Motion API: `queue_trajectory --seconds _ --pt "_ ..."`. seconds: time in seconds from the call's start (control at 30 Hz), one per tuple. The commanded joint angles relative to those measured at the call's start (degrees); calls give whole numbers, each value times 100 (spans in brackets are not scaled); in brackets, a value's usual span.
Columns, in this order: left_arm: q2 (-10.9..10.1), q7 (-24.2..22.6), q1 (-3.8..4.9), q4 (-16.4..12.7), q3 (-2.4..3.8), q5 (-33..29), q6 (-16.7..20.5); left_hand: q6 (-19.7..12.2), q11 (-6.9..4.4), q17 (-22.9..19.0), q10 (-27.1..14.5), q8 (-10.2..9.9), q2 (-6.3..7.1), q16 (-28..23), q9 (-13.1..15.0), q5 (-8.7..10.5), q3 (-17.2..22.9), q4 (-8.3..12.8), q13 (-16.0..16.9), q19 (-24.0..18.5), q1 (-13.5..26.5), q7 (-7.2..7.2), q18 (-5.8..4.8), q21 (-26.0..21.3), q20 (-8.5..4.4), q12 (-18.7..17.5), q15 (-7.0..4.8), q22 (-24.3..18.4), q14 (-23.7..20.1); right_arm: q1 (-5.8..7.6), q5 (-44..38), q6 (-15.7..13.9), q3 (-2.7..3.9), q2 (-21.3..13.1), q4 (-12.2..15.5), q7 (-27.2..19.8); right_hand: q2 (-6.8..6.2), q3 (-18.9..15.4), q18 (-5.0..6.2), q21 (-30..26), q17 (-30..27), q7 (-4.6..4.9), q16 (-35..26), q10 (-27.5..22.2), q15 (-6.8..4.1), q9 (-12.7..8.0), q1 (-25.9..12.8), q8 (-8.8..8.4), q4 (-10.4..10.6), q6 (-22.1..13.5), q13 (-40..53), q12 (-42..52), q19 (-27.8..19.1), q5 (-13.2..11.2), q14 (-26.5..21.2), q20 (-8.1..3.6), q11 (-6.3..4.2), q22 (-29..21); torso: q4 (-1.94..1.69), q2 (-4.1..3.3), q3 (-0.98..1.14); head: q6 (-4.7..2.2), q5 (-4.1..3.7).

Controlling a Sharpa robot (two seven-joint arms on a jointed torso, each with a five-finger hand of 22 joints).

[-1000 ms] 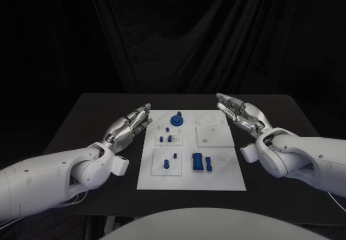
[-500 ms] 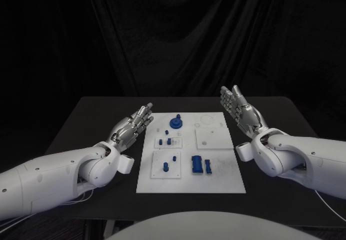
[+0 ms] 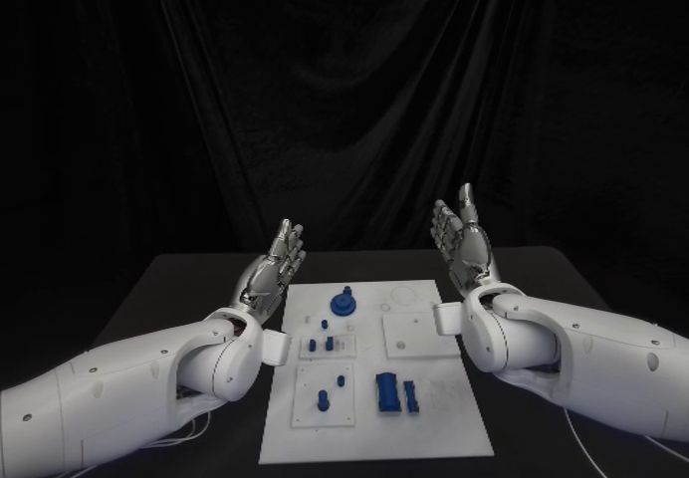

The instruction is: Assemble the parts on the task board

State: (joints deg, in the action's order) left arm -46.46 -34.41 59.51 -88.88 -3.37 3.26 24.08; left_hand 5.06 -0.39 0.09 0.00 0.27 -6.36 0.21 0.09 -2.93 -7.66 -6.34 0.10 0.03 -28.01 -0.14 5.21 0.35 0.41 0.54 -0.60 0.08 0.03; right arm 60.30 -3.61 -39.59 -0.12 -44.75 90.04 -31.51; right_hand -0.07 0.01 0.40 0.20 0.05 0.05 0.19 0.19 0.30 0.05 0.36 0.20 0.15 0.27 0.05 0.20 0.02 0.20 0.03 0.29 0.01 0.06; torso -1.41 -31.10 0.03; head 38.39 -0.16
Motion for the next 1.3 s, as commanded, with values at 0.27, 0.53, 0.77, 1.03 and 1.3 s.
queue_trajectory --seconds 0.27,0.53,0.77,1.03,1.3 --pt "167 447 62 -102 316 -317 1938 -506 39 -9 0 -27 636 -21 -9 293 766 634 -10 -3 1388 14 -521 -35 -41 -54 60 -8 -3 -14 361 -453 12 6 -9 172 7 -1 -40 -20 -5 -5 -19 -19 -30 -5 -36 -20 -15 -27 -5 -20 -2 -20 -3 -29 -1 -6 141 -8 -3 -401 16" --pt "177 462 65 -107 337 -326 2004 -506 39 -9 0 -27 636 -21 -9 293 766 634 -10 -3 1787 14 -521 -35 -41 -54 60 -8 -3 -14 361 -453 12 6 -9 172 7 -1 -40 -20 -5 -5 -19 -19 -30 -5 -36 -20 -15 -27 -5 -20 -2 -20 -3 -29 -1 -6 141 -8 -3 -401 16" --pt "177 462 65 -107 337 -326 2004 -506 39 -9 0 -27 636 -21 -9 293 766 634 -10 -3 2040 14 -521 -35 -41 -54 60 -8 -3 -14 361 -453 12 6 -9 172 7 -1 -40 -20 -5 -5 -19 -19 -30 -5 -36 -20 -15 -27 -5 -20 -2 -20 -3 -29 -1 -6 141 -8 -3 -401 16" --pt "177 462 65 -107 337 -326 2004 -506 39 -9 0 -27 636 -21 -9 293 766 634 -10 -3 2801 14 -521 -35 -41 -54 60 -8 -3 -14 361 -453 12 6 -9 172 7 -1 -40 -20 -5 -5 -19 -19 -30 -5 -36 -20 -15 -27 -5 -20 -2 -20 -3 -29 -1 -6 141 -8 -3 -401 16" --pt "177 462 65 -107 337 -326 2004 -506 39 -9 0 -27 636 -21 -9 293 766 634 -10 -3 2801 14 -521 -35 -41 -54 60 -8 -3 -14 361 -453 12 6 -9 172 7 -1 -40 -20 -5 -5 -19 -19 -30 -5 -36 -20 -15 -27 -5 -20 -2 -20 -3 -29 -1 -6 141 -8 -3 -401 16"
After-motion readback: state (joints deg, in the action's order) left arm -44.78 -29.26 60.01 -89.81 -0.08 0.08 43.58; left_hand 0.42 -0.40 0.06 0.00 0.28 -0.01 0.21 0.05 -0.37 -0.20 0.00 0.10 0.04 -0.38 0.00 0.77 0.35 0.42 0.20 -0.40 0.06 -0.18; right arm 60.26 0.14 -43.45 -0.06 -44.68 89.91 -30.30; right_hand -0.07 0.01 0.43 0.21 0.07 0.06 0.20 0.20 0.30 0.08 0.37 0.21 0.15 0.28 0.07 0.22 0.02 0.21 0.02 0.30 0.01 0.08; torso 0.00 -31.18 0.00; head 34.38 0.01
